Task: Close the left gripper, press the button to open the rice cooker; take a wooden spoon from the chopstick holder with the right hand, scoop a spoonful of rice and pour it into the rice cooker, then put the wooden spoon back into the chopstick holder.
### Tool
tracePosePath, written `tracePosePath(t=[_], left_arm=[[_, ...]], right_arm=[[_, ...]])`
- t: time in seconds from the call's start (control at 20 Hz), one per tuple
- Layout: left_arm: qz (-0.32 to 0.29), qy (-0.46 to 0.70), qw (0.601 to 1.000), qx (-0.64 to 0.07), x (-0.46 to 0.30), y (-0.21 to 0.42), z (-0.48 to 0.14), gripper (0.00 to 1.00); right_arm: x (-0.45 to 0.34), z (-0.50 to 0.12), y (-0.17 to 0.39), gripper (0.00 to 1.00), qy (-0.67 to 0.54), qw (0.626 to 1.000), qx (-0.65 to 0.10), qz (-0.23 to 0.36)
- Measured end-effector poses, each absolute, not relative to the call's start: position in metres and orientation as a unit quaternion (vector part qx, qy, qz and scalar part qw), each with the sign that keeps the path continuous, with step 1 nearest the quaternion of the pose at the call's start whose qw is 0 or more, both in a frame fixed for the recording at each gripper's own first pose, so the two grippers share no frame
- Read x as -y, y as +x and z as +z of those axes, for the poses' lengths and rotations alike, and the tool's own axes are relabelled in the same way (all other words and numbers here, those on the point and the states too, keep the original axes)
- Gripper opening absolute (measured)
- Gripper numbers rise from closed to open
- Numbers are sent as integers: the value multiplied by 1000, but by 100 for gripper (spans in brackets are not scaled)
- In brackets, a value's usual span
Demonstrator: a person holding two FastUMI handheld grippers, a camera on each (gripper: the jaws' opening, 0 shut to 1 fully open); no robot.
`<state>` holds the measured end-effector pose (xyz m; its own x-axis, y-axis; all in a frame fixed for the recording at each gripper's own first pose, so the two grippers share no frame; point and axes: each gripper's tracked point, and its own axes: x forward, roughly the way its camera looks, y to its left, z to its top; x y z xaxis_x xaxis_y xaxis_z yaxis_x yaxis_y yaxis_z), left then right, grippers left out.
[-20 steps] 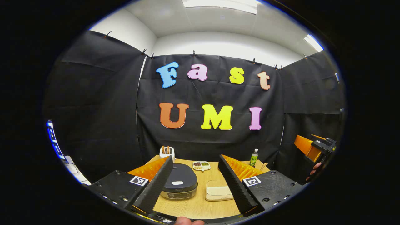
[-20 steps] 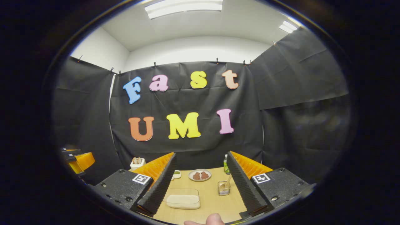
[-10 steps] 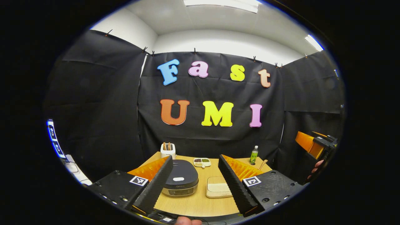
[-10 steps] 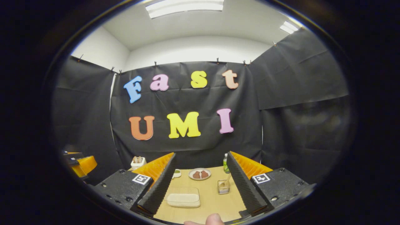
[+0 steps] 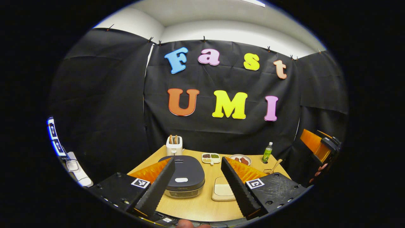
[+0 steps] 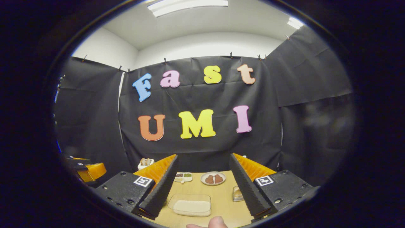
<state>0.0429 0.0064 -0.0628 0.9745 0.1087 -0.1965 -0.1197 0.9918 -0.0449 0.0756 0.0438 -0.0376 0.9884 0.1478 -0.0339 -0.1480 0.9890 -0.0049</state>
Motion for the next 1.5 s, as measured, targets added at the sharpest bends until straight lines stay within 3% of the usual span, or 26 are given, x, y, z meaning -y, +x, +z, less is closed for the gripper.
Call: tracePosePath(t=[0.25,0.3,0.35,0.4,0.45,0.6,0.65,0.7,0.8,0.9,1.5], left_arm=[[79,-18,982,-170,-12,81,-113,95],[85,-20,978,-189,-16,86,-124,72],[92,-20,973,-210,-20,90,-137,73],[98,-21,969,-227,-24,94,-147,58],[101,-21,965,-241,-26,100,-153,54],[113,-22,955,-273,-39,114,-174,53],[115,-26,951,-286,-43,120,-184,19],[108,-34,947,-300,-44,125,-192,12],[106,-47,941,-319,-51,137,-211,11],[98,-73,929,-350,-53,134,-225,0],[97,-123,897,-414,-73,136,-279,0]], right_arm=[[-45,-68,135,100,-2,995,-32,93],[-45,-80,149,100,1,994,-45,97],[-44,-91,159,100,4,993,-62,100],[-45,-98,168,100,7,992,-71,102],[-44,-100,178,100,7,992,-76,102],[-36,-103,197,100,-2,993,-77,89],[-34,-104,200,100,-4,994,-78,82],[-33,-107,202,100,-6,994,-82,75],[-33,-111,204,100,-3,994,-87,73],[-23,-115,209,100,-13,994,-93,59],[-4,-132,212,100,-10,993,-113,19]])
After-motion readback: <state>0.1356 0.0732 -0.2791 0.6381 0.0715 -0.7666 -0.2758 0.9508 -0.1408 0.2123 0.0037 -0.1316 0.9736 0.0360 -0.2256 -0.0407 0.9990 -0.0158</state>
